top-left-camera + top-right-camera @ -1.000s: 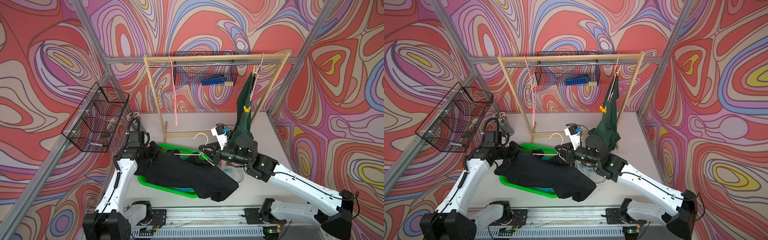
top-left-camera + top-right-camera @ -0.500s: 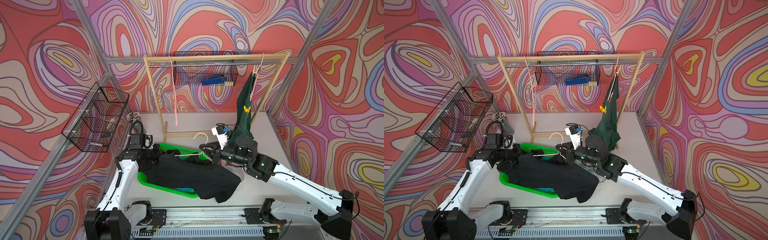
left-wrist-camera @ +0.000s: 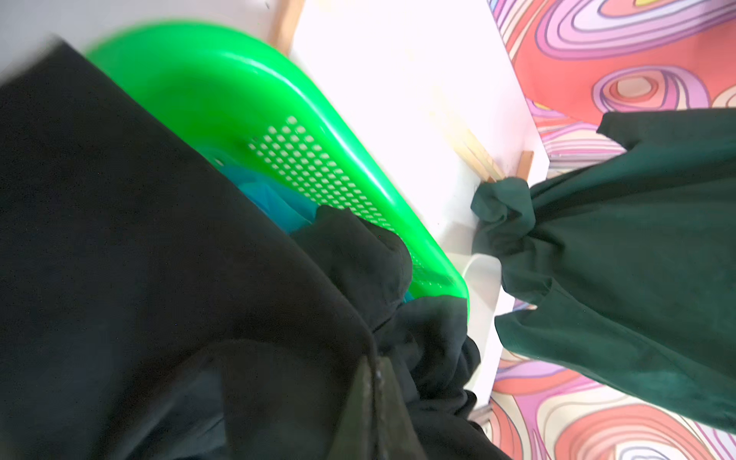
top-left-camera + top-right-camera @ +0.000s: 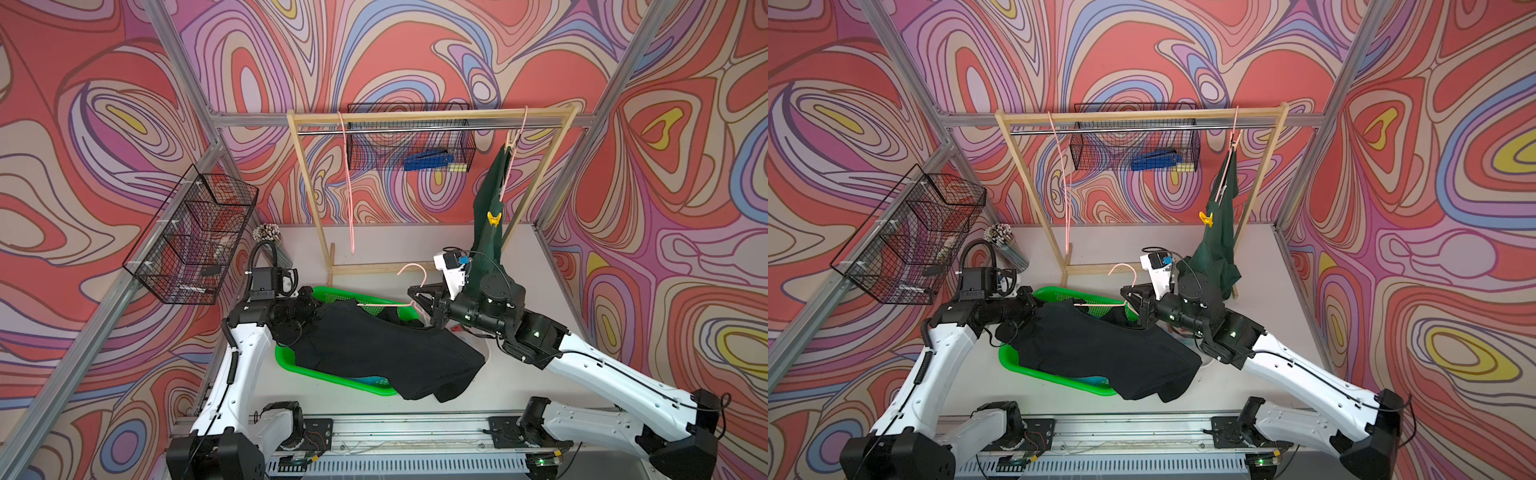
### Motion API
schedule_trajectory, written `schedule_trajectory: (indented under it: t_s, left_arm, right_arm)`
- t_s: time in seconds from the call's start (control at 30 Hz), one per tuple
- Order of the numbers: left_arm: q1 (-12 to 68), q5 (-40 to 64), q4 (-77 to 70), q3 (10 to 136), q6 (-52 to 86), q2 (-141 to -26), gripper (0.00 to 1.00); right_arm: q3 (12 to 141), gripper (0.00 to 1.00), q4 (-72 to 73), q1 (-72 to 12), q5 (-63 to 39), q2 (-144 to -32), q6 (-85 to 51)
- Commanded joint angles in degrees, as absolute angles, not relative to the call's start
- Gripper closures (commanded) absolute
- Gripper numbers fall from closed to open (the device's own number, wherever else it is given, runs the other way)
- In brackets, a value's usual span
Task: Remove the clothespins securing t-shirts to the hanger
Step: Remove the T-shirt from the hanger.
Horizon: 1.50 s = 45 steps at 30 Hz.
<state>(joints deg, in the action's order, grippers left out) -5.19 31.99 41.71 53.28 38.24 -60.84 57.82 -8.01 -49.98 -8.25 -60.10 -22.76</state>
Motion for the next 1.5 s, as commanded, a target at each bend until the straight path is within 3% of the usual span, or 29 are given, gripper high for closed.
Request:
schedule_trajectory:
  t_s: [0.0, 0.43, 0.77, 1.27, 1.47]
  left_arm:
    - [-7.37, 27.41, 45.4, 55.01, 35.97, -59.78, 1.0]
    - [-20.48, 23.25, 45.8, 54.49, 34.34, -58.8, 1.0]
    - [-22.47, 19.28, 46.69, 55.72, 31.97, -58.78, 1.0]
    - [-22.41, 31.36, 43.14, 48.54, 31.61, -57.22, 1.0]
    - [-22.41, 34.5, 41.48, 45.9, 32.21, -56.54, 0.89]
  right_arm:
    - [57.34, 1.0, -7.26, -49.95, -4.96, -58.21, -22.3]
    - [56.07, 1.0, -8.51, -49.94, -1.99, -54.98, -21.85]
    - [56.04, 1.0, -8.2, -49.96, -0.07, -53.31, -20.66]
    - [64.95, 1.0, 1.33, -49.99, -12.98, -67.19, -20.28]
    - [71.21, 1.0, 4.58, -49.94, -16.87, -74.08, -19.68]
